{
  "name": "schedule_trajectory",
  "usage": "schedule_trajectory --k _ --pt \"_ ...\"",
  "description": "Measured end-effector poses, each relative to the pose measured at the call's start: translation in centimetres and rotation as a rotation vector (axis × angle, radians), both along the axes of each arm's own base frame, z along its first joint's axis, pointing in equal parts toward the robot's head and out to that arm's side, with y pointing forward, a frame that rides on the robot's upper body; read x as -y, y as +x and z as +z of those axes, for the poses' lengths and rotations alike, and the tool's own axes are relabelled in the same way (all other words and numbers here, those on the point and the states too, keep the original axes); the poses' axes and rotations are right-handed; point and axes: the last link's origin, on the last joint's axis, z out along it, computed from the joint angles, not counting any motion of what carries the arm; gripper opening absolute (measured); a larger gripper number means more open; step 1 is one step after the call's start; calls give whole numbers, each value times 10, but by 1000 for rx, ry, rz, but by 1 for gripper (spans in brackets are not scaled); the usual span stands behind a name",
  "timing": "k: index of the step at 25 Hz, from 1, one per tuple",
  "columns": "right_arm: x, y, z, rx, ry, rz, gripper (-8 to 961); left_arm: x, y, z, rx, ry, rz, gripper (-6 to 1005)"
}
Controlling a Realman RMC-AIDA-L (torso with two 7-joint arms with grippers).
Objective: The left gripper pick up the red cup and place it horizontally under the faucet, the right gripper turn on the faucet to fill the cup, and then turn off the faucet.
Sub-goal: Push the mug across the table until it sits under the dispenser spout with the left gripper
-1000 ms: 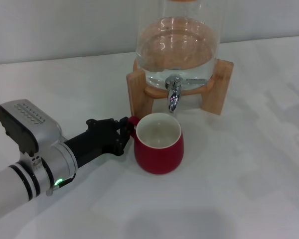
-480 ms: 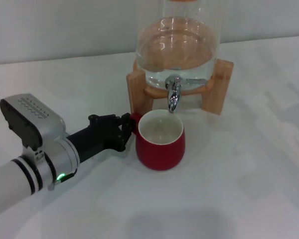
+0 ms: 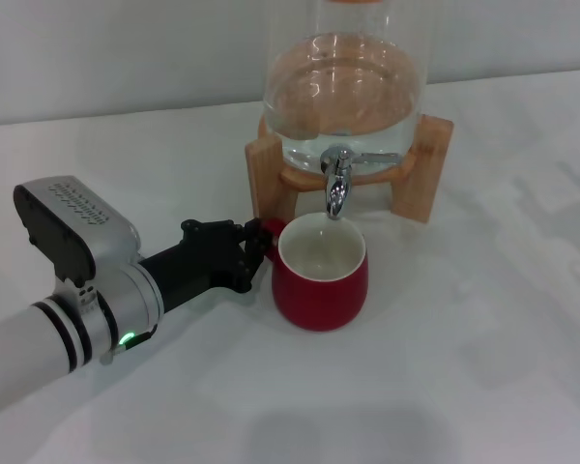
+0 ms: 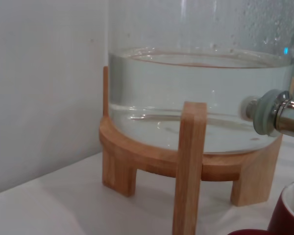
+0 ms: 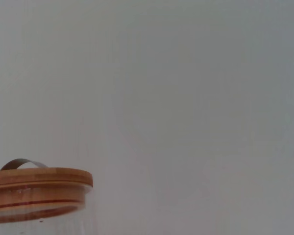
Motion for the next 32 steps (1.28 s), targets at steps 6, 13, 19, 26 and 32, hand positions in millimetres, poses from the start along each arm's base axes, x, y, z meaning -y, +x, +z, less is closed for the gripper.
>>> schedule_trajectory --k 6,13,19,26,32 --pt "0 0 0 0 1 3 767 2 1 -2 -3 -9 -7 114" --pt "2 0 1 -1 4 6 767 3 3 -4 1 -11 -12 114" --pt "4 1 1 -1 5 4 767 3 3 -4 -1 -11 -12 114" --pt "4 1 1 -1 6 4 767 2 1 -4 -14 -4 -4 114" --pt "5 1 1 -1 6 3 767 1 1 -4 -15 -2 -2 114"
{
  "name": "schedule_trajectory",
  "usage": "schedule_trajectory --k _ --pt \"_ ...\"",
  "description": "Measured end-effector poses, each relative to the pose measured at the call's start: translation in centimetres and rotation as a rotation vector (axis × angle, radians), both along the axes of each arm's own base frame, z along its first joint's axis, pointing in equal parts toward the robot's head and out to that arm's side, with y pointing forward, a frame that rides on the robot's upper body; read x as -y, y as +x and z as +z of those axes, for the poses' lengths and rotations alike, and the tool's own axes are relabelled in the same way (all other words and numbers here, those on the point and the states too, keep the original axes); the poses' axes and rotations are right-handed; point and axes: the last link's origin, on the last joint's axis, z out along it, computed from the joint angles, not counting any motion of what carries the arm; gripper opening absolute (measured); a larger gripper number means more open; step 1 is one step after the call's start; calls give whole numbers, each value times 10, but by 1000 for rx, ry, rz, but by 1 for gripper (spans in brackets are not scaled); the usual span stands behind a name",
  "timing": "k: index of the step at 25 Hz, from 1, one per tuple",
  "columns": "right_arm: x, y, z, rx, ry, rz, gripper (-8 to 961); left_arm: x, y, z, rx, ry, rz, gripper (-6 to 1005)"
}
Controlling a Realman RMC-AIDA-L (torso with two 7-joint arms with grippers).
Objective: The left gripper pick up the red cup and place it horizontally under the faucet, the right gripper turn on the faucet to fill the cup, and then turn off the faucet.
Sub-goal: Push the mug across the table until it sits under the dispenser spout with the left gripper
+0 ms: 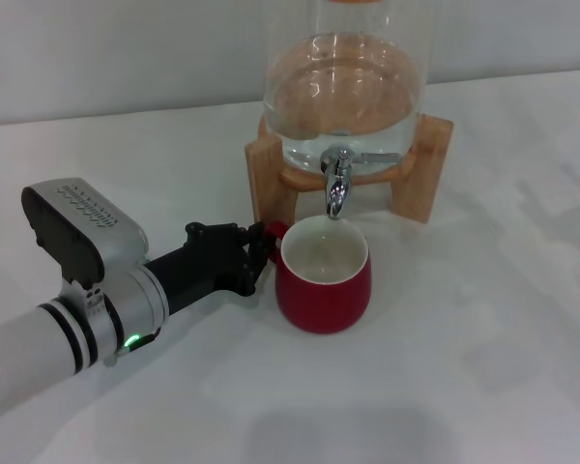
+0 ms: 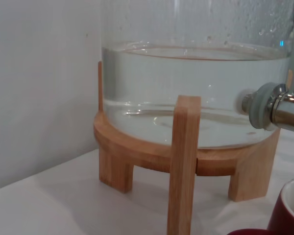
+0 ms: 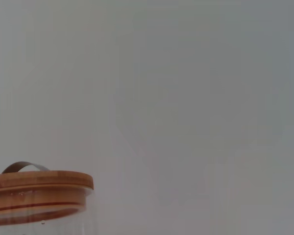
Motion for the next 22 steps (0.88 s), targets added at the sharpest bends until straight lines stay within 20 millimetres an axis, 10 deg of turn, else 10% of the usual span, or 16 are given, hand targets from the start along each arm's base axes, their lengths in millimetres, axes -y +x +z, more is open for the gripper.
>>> schedule_trajectory --k 22 --pt "0 0 0 1 -2 1 767 -1 -1 1 -9 7 -3 112"
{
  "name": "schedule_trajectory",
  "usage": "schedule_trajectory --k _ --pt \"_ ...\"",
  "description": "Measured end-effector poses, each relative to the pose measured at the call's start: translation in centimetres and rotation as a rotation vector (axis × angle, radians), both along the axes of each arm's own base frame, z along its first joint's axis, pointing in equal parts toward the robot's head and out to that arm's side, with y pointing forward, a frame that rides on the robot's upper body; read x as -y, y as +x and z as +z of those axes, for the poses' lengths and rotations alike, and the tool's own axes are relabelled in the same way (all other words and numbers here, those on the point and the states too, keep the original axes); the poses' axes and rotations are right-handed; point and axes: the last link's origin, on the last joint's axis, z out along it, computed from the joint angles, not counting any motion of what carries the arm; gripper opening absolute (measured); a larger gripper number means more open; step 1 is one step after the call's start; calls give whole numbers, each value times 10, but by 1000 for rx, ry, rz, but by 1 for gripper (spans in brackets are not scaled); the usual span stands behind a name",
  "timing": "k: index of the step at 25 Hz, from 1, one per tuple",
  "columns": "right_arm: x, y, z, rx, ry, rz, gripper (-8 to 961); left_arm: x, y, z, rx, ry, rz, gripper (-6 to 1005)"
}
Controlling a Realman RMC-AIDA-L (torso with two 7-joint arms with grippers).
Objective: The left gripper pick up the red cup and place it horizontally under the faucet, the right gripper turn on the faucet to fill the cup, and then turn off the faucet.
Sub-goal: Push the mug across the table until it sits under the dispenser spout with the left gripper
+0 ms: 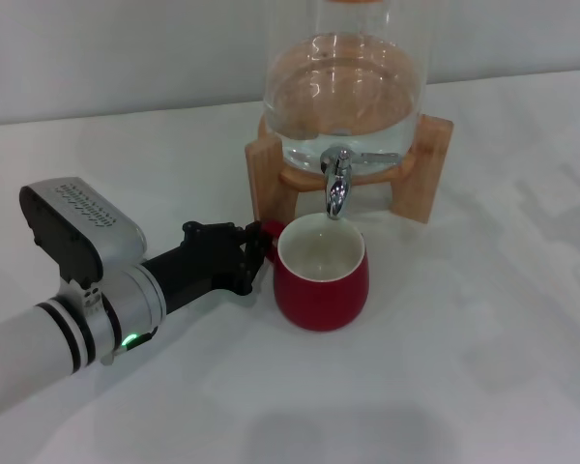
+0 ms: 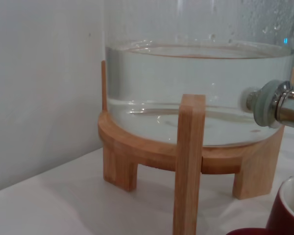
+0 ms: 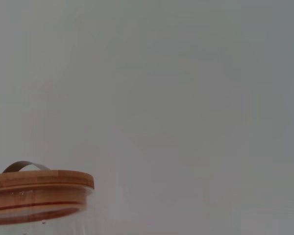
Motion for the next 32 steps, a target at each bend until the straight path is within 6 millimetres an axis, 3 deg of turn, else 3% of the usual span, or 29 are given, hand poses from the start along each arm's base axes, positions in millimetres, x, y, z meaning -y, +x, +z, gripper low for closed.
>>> schedule_trajectory --k 10,32 --pt "0 0 0 0 0 0 767 0 2 -1 4 -3 -1 110" --pt "1 -2 -1 2 -5 13 767 1 -1 -1 6 -2 21 312"
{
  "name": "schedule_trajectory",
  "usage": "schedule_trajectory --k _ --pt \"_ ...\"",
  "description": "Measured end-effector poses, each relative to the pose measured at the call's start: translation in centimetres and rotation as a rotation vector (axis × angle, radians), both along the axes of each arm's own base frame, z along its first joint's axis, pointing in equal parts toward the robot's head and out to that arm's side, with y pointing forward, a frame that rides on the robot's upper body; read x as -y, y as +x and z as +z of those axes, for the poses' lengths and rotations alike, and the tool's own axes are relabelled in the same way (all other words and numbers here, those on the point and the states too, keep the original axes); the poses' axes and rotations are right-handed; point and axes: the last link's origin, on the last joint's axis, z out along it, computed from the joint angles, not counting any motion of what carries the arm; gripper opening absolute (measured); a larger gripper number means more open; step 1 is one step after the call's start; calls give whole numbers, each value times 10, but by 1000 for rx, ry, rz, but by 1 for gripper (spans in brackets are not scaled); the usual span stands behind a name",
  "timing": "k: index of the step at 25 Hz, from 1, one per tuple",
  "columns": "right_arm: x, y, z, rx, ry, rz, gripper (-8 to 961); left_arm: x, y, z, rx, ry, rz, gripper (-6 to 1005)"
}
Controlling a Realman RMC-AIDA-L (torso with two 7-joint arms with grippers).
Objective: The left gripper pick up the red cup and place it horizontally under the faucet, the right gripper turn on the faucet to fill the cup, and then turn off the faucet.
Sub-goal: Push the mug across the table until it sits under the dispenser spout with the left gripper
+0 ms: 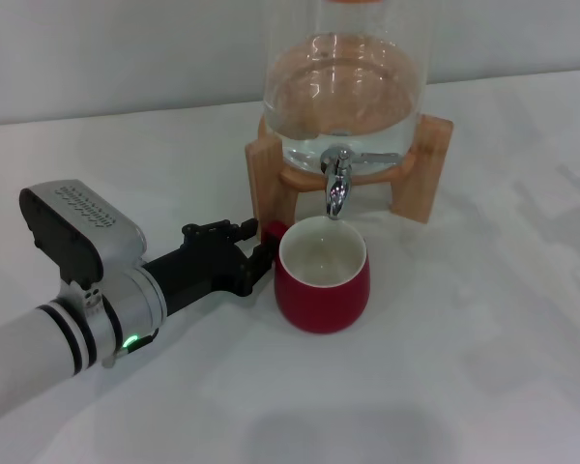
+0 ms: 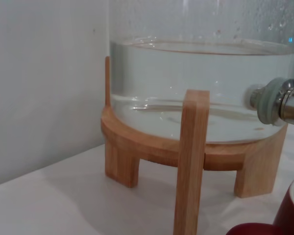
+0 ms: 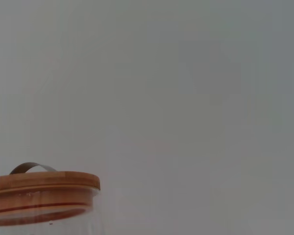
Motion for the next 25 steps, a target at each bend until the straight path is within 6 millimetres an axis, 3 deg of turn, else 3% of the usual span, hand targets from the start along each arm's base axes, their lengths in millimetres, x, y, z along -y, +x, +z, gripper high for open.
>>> schedule_trajectory --k 25 --pt "1 1 -1 -2 -2 -4 767 9 -8 -2 13 -5 30 335"
